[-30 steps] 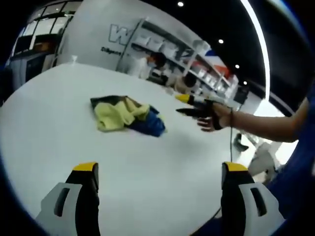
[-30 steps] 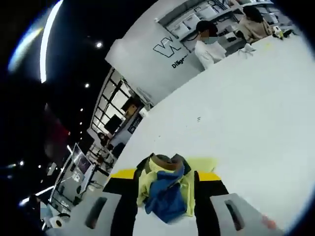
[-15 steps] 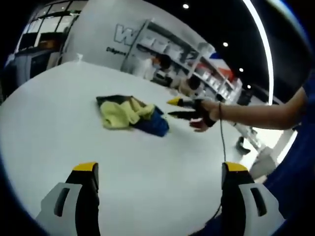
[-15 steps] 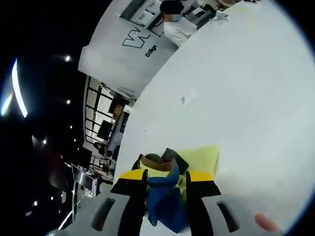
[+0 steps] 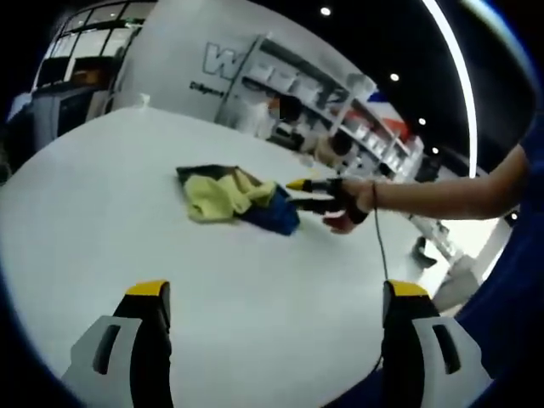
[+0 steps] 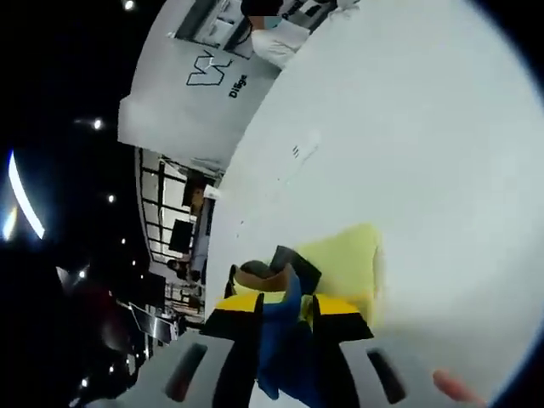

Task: Fold the garment on the visible template until the final outline fits inside the template.

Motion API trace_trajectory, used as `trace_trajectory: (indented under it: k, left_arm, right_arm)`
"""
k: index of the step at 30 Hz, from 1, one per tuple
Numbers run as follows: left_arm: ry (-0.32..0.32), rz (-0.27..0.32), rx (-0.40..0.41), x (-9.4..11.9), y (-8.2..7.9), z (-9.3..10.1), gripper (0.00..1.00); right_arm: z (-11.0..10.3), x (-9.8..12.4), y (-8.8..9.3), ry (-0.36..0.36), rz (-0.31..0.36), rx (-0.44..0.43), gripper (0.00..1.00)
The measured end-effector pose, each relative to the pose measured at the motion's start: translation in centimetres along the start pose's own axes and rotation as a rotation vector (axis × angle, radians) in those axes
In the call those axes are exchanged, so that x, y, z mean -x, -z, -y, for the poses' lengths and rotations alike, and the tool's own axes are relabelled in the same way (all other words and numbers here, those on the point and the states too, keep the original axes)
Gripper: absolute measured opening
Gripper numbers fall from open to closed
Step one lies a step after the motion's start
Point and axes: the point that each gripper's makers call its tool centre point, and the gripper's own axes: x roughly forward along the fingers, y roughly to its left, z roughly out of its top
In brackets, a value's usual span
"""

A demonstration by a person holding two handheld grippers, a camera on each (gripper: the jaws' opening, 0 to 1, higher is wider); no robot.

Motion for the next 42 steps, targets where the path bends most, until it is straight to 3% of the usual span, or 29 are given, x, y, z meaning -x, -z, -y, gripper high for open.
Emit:
trace_trajectory:
  k: [6, 13, 17, 19, 26, 30, 33, 42]
  left_arm:
    - [-0.004, -0.003, -0.002, 0.0, -0.1, 0.0, 0.99]
    - [0.003, 0.002, -0.005, -0.2, -0.2, 0.0, 0.99]
    - [0.005, 0.005, -0.007, -0.2, -0.3, 0.0, 0.99]
    - [0.001, 0.007, -0.005, 0.0, -0.3, 0.1, 0.99]
    - [-0.013, 0.003, -0.004, 0.6, 0.3, -0.4, 0.99]
    - [-0.021, 0.011, 0.004, 1.0, 0.3, -0.7, 0.99]
    - [-0.024, 0.013, 0.004, 1.1, 0.3, -0.9, 0.99]
    - [-0.033, 0.021, 0.003, 1.5, 0.1, -1.0, 0.99]
  right_arm:
    - [-1.2, -0.3, 0.5, -0.046, -0.006, -0.030, 0.10]
    - [-4.1, -0.1, -0.1, -0.175, 0.027, -0.103, 0.08]
    - [-4.4, -0.1, -0.2, -0.186, 0.030, -0.107, 0.08]
    - [-4.1, -0.2, 0.2, -0.164, -0.001, -0.038, 0.09]
    - [-3.0, -0.7, 0.7, -0.093, -0.004, 0.006, 0.09]
    - [-2.5, -1.0, 0.9, -0.081, 0.005, -0.006, 0.04]
    - [-2.1, -1.2, 0.5, -0.076, 0.055, -0.063, 0.01]
    - [-2.8, -1.0, 0.1, -0.136, 0.093, -0.125, 0.00]
